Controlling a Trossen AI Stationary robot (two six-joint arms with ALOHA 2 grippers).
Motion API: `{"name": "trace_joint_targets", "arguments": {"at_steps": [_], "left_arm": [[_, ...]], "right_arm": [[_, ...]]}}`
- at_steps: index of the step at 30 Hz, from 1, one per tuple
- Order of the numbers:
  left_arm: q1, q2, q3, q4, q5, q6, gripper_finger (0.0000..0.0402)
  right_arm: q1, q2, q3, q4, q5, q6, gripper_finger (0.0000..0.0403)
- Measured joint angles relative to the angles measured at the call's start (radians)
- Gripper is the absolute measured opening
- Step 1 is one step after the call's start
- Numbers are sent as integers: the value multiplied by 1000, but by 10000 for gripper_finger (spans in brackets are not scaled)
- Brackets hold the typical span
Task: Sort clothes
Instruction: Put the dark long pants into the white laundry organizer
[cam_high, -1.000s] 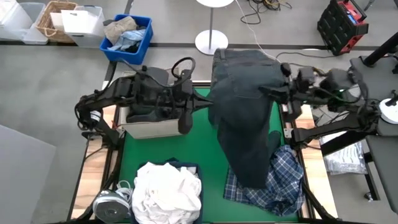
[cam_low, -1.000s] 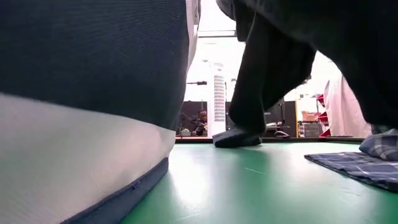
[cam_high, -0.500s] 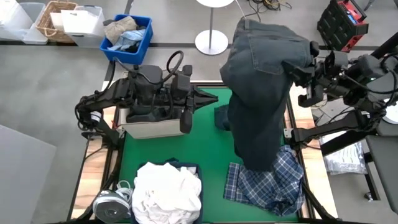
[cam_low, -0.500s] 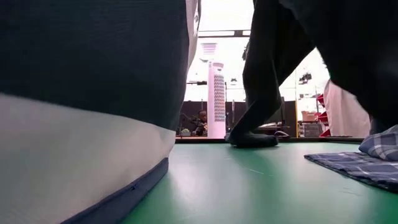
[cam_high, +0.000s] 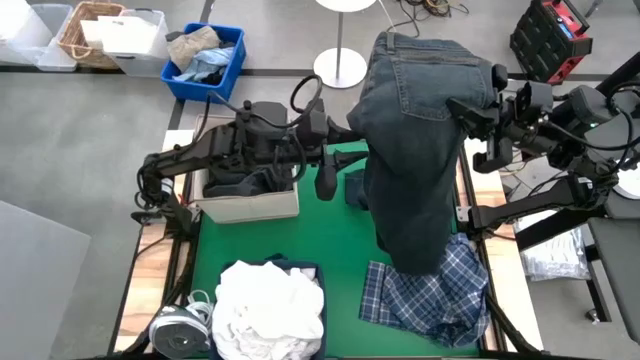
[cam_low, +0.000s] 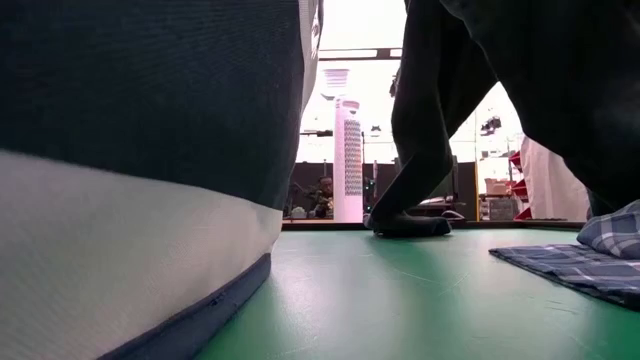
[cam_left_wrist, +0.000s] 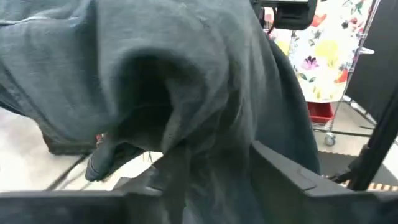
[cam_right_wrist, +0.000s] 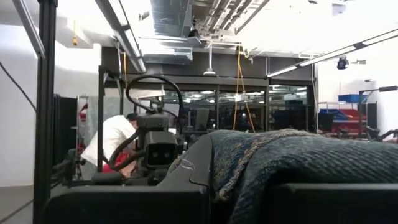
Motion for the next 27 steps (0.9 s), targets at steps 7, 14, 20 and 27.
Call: {"name": "trace_joint_targets", "arguments": {"at_steps": [7, 14, 20, 27], "left_arm": [[0, 41, 0, 142, 42, 74, 199], [-1, 55, 0, 208, 46, 102, 184], [-2, 55, 0, 260, 32, 124, 95], [-10, 51, 48, 267, 32, 169, 8]], "right_arm": [[0, 4, 0, -2, 1, 0, 9], [0, 27, 2, 0, 6, 0, 9], [0, 51, 2, 1, 16, -13, 9], [0, 58, 2, -70, 189, 15, 9]]}}
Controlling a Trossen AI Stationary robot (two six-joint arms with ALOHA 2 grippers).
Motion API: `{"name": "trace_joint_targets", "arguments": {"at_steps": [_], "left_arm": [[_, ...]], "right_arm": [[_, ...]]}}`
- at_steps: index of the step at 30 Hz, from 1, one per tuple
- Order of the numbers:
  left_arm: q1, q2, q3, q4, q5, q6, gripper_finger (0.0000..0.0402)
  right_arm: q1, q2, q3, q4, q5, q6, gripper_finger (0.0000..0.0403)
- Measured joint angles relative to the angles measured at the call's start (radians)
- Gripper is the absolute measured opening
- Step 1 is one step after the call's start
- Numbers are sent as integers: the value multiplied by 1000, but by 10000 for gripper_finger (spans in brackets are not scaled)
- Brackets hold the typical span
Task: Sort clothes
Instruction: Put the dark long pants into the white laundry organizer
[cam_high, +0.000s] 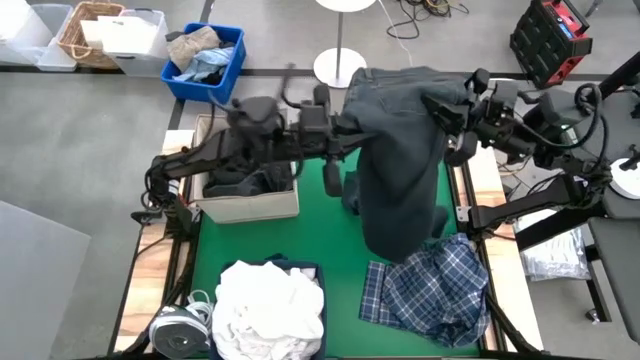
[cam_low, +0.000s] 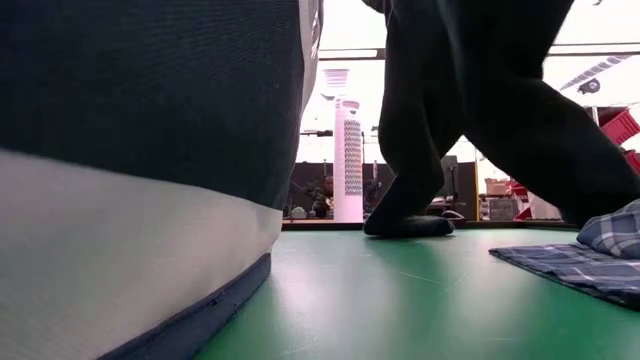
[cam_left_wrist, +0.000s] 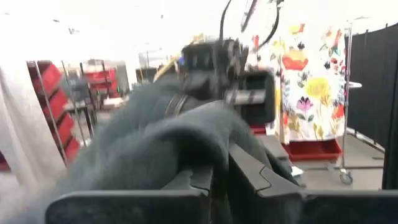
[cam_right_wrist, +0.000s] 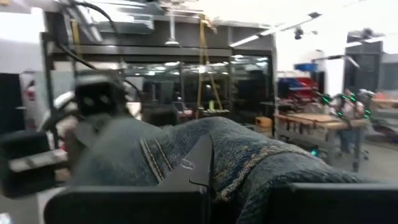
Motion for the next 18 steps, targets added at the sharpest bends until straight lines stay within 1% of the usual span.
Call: {"name": "trace_joint_targets", "arguments": {"at_steps": [3, 7, 11, 18], "left_arm": [[-12, -4, 50, 8, -1, 51, 3], [-16, -37, 39, 63, -4, 95, 2], [-16, -59, 46, 101, -4, 120, 1], [-17, -96, 48, 213, 4, 161, 1]], "right_arm": [[1, -3, 3, 4, 1, 24, 12], [1, 0, 21, -2, -17, 73, 35], [0, 8, 53, -89, -7, 124, 83], [-2, 36, 134, -373, 16, 200, 177]]}}
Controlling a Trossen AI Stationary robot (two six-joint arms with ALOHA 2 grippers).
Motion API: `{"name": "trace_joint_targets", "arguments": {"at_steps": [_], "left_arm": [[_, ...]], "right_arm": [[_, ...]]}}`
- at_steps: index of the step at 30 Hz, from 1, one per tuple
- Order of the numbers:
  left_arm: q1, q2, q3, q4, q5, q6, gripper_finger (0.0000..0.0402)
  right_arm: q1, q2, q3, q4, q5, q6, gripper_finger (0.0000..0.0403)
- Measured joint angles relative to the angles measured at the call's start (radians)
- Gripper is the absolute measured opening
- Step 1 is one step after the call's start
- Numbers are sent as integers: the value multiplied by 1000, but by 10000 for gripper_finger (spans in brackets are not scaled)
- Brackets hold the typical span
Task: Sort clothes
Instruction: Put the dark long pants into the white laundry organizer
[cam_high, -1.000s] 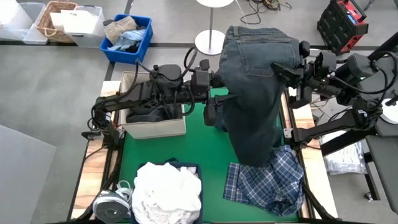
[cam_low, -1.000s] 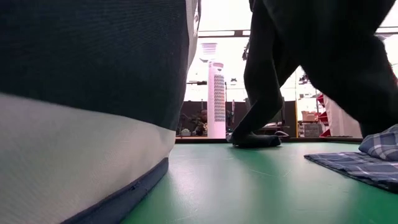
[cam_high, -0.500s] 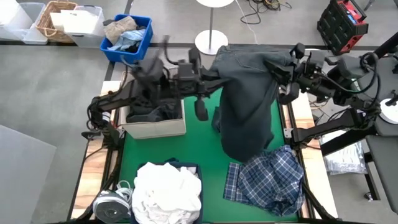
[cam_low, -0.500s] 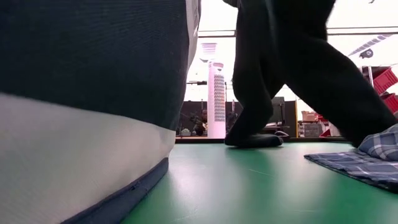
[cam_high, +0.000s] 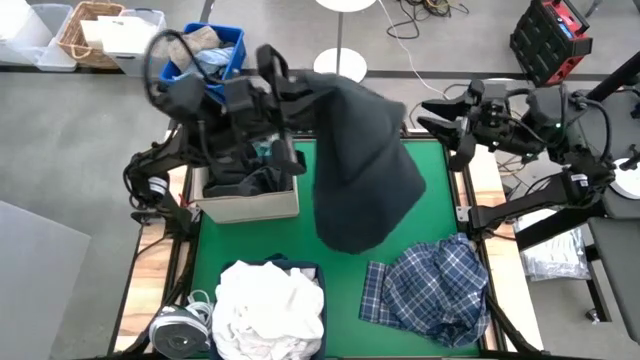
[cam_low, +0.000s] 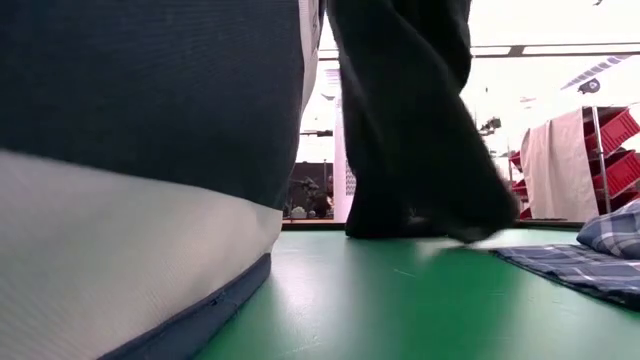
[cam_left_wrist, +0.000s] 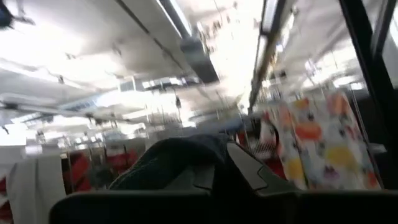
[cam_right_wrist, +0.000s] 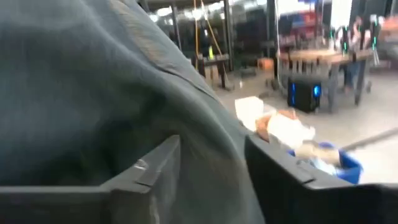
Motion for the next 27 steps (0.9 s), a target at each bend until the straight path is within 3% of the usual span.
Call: {"name": "trace_joint_targets", "arguments": {"at_steps": [4, 8, 12, 18, 22, 27], "left_arm": [[1, -8, 2, 85, -27, 1, 0], [2, -14, 2, 129, -144, 19, 0], [2, -16, 2, 128, -204, 54, 0], [5, -11, 2, 108, -251, 93, 0], [5, -4, 2, 82, -337, 142, 0], [6, 9, 2, 74, -440, 214, 0]], "right_arm": [[0, 3, 38, -61, -23, 17, 214], [0, 3, 62, -61, -144, 52, 239], [0, 6, 57, -64, -228, 201, 260], [0, 38, 45, -66, -239, 492, 285], [0, 57, 46, -56, -241, 555, 307], [0, 114, 46, 33, -340, 597, 331]]}}
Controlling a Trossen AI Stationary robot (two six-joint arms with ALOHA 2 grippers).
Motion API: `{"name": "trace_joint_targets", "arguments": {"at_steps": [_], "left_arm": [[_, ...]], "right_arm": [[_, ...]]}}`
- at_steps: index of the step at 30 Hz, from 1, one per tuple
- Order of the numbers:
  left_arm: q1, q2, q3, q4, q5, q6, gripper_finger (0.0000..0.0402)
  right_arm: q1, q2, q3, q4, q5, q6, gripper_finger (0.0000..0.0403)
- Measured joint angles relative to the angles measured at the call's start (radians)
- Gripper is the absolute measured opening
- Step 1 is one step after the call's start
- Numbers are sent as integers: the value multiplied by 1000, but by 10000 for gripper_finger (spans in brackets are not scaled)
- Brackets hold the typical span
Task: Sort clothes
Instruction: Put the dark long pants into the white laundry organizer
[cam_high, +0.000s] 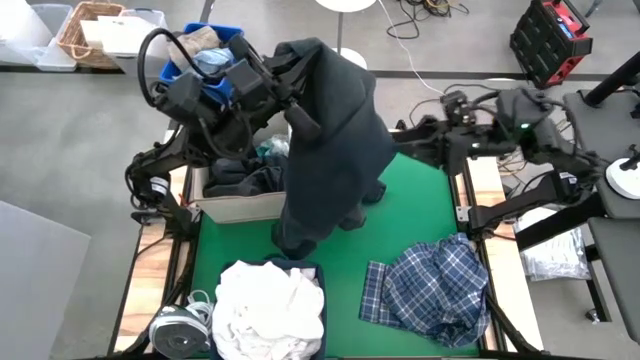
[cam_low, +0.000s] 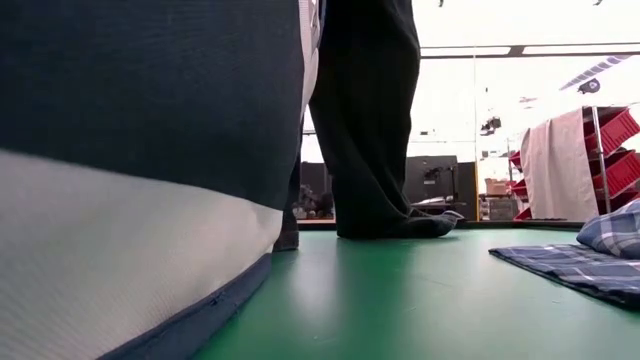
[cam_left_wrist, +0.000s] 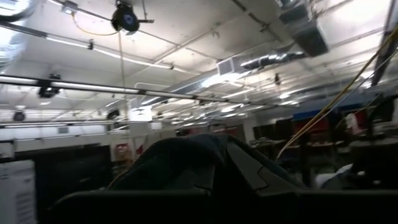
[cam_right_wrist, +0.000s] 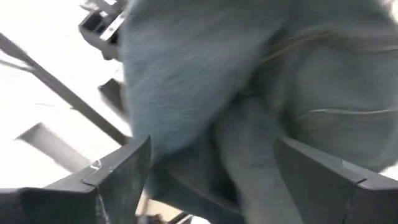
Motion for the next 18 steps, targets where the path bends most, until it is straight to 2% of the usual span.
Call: {"name": "trace_joint_targets", "arguments": {"at_steps": [3, 7, 12, 15, 18], "left_arm": [[0, 5, 0, 2, -42, 33, 0], [0, 5, 0, -12, -60, 48, 0], [0, 5, 0, -26, -60, 46, 0], [0, 5, 0, -32, -60, 36, 0], [0, 5, -1, -37, -60, 7, 0]], "right_arm": [[0, 33, -1, 43, -56, 24, 340], [0, 67, -1, 95, -65, 35, 342], [0, 90, -2, 222, -79, 19, 326], [0, 88, -2, 248, -77, -7, 288], [-6, 92, -1, 245, -71, -26, 214]]}}
